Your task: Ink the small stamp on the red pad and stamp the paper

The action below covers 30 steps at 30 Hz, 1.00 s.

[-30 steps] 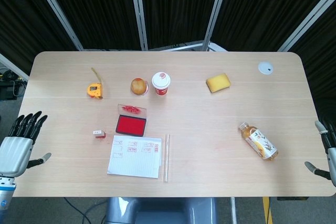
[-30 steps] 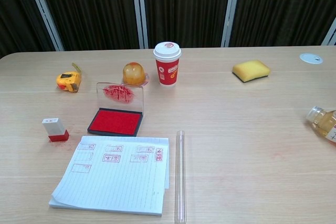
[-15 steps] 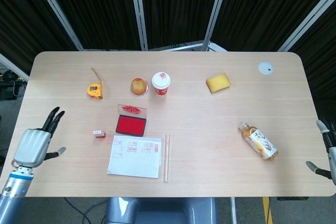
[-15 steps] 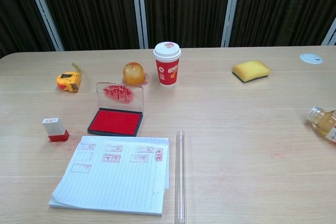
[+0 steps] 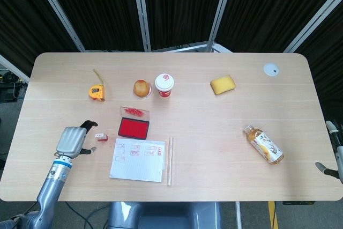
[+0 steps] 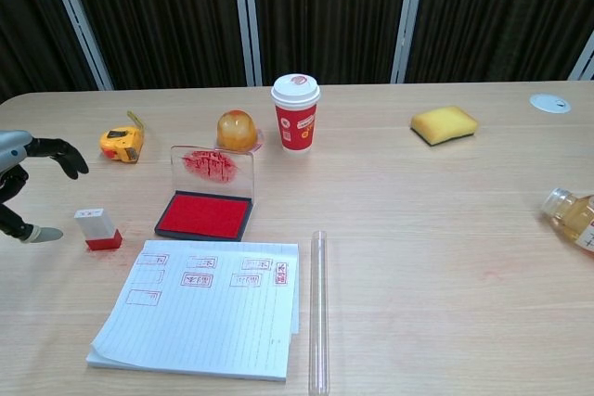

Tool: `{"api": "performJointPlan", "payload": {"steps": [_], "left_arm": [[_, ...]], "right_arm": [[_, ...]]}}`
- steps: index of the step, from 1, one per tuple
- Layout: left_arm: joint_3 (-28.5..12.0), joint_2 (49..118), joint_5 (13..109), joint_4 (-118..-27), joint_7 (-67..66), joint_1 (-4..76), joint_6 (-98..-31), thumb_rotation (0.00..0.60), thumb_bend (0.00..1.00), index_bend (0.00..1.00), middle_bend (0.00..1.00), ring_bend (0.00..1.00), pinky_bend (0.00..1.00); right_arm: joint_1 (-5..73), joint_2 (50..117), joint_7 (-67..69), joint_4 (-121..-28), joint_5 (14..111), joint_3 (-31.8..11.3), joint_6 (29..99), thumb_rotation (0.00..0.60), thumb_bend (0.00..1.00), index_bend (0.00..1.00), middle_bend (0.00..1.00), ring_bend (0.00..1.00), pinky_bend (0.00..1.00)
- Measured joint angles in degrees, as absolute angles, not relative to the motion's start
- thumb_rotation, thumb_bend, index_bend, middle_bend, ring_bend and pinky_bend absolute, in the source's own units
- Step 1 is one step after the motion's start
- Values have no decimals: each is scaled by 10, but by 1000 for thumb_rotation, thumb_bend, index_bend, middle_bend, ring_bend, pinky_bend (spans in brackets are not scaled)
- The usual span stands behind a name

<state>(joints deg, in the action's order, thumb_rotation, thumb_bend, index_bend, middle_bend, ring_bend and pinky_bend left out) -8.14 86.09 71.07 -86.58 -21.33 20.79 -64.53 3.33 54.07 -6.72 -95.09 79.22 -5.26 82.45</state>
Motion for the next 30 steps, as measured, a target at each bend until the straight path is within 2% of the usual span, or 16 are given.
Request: {"api": "performJointPlan", "payload": {"steps": [6, 30], "left_arm": [[-83, 885, 704, -819, -202, 218, -638, 600, 225, 331, 359, 806, 875], [-84, 937, 679, -753, -199, 248, -617, 600, 235, 385, 439, 805, 875]], "right_arm": [[34, 544, -71, -947, 788, -53, 823, 600, 0, 0, 0, 0, 0], [36, 548, -71, -936, 776, -55, 816, 600, 0, 0, 0, 0, 0]]}}
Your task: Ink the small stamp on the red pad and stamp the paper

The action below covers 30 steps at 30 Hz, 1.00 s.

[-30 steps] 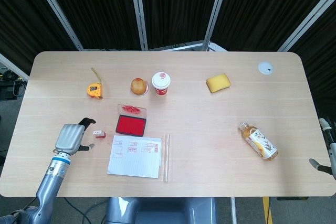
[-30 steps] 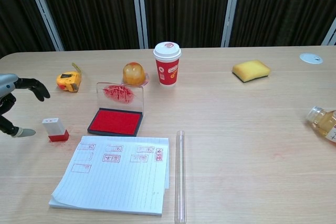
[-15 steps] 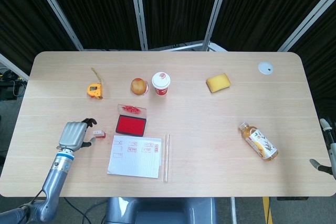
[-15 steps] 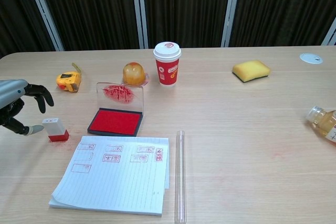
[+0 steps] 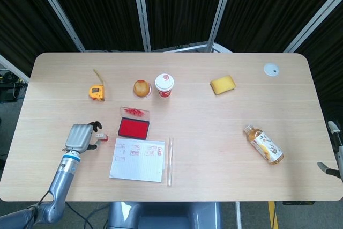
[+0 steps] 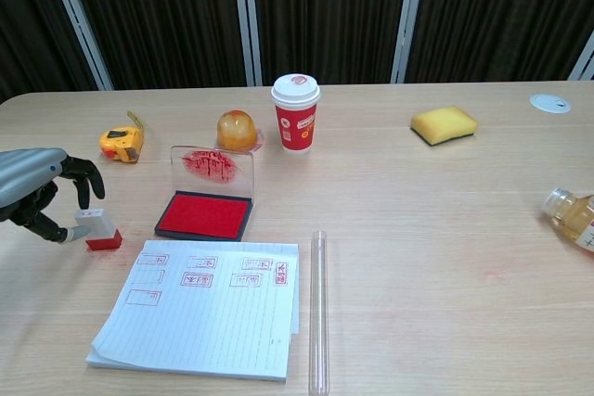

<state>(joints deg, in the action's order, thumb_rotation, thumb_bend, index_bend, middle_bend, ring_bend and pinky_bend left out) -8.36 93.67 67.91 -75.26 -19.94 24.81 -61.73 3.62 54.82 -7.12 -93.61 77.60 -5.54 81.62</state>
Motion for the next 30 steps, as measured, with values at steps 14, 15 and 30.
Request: {"api": "performJointPlan", "payload": {"steps": [14, 15, 30], "left_arm": [[-83, 946, 676, -737, -198, 259, -612, 600, 267, 445, 475, 805, 875], [-83, 947, 676, -736, -197, 260, -612, 600, 268, 449, 478, 805, 875], [-82, 954, 670, -723, -193, 268, -606, 600, 301, 496, 510, 805, 875]], "right_arm": [[38, 552, -74, -930, 769, -56, 811, 600, 0, 0, 0, 0, 0], [38, 552, -74, -930, 769, -56, 811, 600, 0, 0, 0, 0, 0], [39, 554, -76, -926, 764, -57, 807, 600, 0, 0, 0, 0, 0]]}}
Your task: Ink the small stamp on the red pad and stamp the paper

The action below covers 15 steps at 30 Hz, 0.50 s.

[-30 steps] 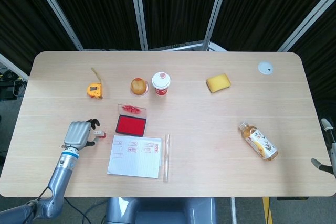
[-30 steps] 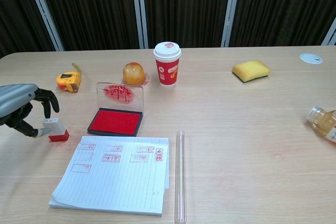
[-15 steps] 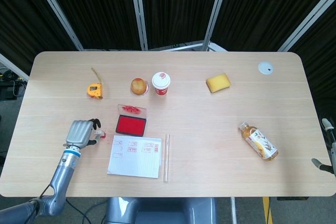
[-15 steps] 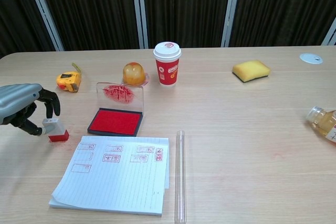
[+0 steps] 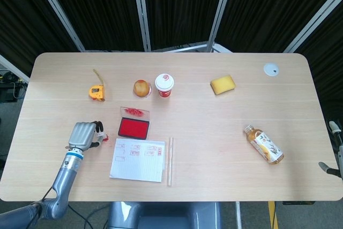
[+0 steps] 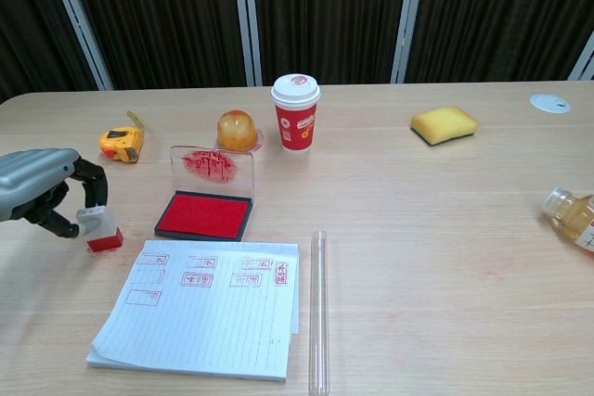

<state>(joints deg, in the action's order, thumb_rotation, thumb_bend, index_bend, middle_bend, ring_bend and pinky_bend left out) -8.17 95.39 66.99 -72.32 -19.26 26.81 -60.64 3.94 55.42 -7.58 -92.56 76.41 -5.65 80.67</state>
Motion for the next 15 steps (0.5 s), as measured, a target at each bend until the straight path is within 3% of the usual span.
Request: {"api": "performJointPlan", "payload": {"steps": [15], "left_arm": [[-82, 954, 665, -716, -173, 272, -601, 600, 332, 546, 543, 805, 875]], "right_arm": [[41, 558, -78, -921, 759, -56, 800, 600, 0, 0, 0, 0, 0]]}}
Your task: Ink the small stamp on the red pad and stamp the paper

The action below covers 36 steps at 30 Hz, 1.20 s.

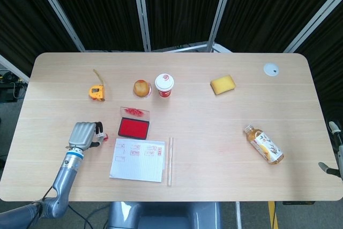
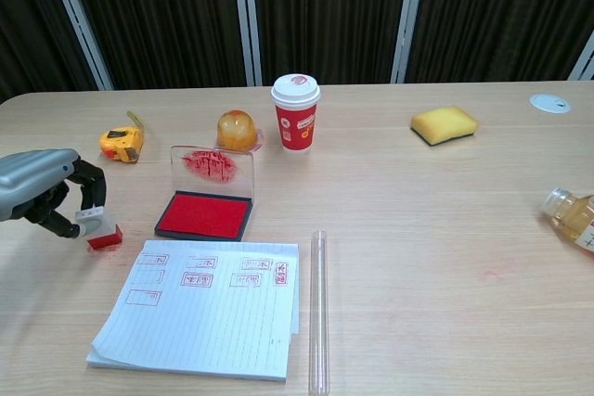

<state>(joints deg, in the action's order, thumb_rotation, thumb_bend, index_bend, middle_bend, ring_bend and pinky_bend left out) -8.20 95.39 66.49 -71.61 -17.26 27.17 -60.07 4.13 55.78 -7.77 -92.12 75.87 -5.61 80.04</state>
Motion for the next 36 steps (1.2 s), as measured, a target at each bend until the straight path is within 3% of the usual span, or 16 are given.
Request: {"api": "performJointPlan", "payload": {"steps": [11, 23, 36], "left_arm": [[-91, 897, 701, -781, -81, 275, -594, 600, 332, 549, 542, 806, 875], [-65, 805, 864, -809, 69, 366, -504, 600, 335, 568, 547, 806, 875], [-66, 826, 858, -745, 89, 445, -426, 600, 341, 578, 549, 808, 874]], "right_arm": [[42, 558, -79, -920, 754, -57, 799, 600, 0, 0, 0, 0, 0], [45, 563, -95, -921, 735, -61, 792, 600, 0, 0, 0, 0, 0], [46, 560, -104, -925, 710, -70, 788, 600, 0, 0, 0, 0, 0]]}}
